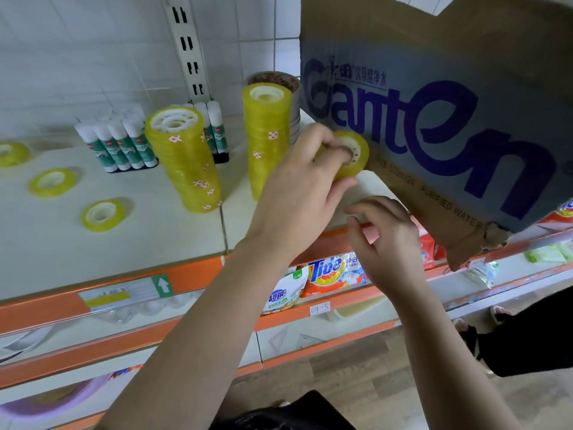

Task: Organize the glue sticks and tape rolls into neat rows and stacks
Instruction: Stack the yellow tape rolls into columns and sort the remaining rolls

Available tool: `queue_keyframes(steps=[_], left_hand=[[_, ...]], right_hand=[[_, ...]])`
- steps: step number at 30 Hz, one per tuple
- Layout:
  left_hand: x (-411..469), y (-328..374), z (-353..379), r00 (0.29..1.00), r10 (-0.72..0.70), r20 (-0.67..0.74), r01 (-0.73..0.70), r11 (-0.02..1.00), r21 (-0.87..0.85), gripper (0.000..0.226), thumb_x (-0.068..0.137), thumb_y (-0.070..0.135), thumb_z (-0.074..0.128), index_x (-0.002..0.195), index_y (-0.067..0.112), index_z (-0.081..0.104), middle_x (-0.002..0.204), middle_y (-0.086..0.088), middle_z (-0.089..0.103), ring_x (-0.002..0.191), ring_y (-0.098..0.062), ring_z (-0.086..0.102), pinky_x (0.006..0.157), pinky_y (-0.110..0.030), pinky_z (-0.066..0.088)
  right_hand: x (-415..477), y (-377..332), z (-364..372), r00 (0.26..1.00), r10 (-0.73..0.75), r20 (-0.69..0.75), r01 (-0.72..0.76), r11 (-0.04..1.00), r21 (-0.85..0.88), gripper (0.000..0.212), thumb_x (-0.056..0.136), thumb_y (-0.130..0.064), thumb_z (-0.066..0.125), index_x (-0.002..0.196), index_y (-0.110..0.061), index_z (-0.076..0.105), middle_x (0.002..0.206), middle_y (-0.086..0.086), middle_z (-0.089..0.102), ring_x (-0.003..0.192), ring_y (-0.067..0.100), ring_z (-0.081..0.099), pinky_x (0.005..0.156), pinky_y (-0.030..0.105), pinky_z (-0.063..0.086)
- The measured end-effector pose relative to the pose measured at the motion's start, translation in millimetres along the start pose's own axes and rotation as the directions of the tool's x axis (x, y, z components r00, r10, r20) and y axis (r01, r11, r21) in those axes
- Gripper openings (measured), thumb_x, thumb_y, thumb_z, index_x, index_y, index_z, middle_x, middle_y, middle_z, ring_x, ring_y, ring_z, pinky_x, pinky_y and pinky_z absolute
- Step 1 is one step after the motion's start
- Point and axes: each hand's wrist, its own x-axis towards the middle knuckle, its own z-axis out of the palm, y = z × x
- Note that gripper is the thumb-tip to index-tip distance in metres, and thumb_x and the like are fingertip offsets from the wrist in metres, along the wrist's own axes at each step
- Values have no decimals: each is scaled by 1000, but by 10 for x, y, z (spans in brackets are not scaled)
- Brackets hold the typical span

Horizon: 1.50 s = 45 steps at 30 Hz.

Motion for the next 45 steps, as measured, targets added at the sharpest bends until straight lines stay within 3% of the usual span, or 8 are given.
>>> queue_keyframes(steps=[10,15,20,24,30,39,41,45], left_hand=[[-86,-418,-1041,979,-109,-174,130,984,118,27,91,29,68,102,4,71,108,-16,58,99,-19,57,89,-21,42],[-152,-843,-1145,952,-228,-206,264,949,174,24,88,27,68,98,6,72,112,-17,56,100,-16,55,91,-12,35],[-174,-1043,-1079,933,-315,-172,343,924,167,28,89,32,64,102,9,72,116,-14,56,105,-19,57,90,-17,37],[-169,-1061,-1048,925,-336,-176,358,927,112,30,88,35,64,105,12,72,117,-10,58,108,-18,58,93,-24,43],[-142,-1073,-1024,917,-360,-171,376,924,74,31,85,36,65,103,11,72,120,-9,59,113,-16,57,94,-6,32],[-81,-993,-1014,929,-281,-240,300,953,46,25,88,27,67,98,5,71,120,-13,58,107,-3,51,94,-3,31],[19,-928,-980,936,-242,-255,254,967,17,23,89,22,66,100,3,69,121,-15,57,104,5,46,95,-7,34],[258,-780,-812,957,-191,-216,184,981,-56,21,88,23,66,100,6,69,122,-11,56,112,-16,56,94,-33,47]], right_hand=[[87,-324,299,995,-65,75,53,988,148,14,87,-15,58,90,-9,70,88,-1,65,83,21,62,63,41,55],[87,-450,415,991,-77,108,55,980,192,12,87,-18,57,84,-13,68,81,-5,65,77,15,60,58,38,54],[68,-479,470,989,-89,121,63,978,199,16,87,-22,53,81,-14,66,78,-6,63,73,12,57,58,37,52],[57,-464,486,990,-81,117,57,979,193,18,87,-23,52,80,-15,66,77,-7,63,73,11,57,58,36,52],[38,-460,489,988,-86,127,59,978,202,13,86,-16,55,80,-13,66,75,-6,61,74,14,56,56,38,51],[41,-471,472,987,-92,134,64,977,204,16,86,-19,52,80,-13,66,75,-8,60,74,15,55,56,39,51],[41,-465,465,986,-93,138,63,976,208,15,86,-18,53,80,-13,66,75,-7,61,75,16,56,55,39,52],[45,-443,450,985,-92,145,60,977,205,13,86,-16,54,80,-13,66,76,-6,61,75,16,56,56,40,52]])
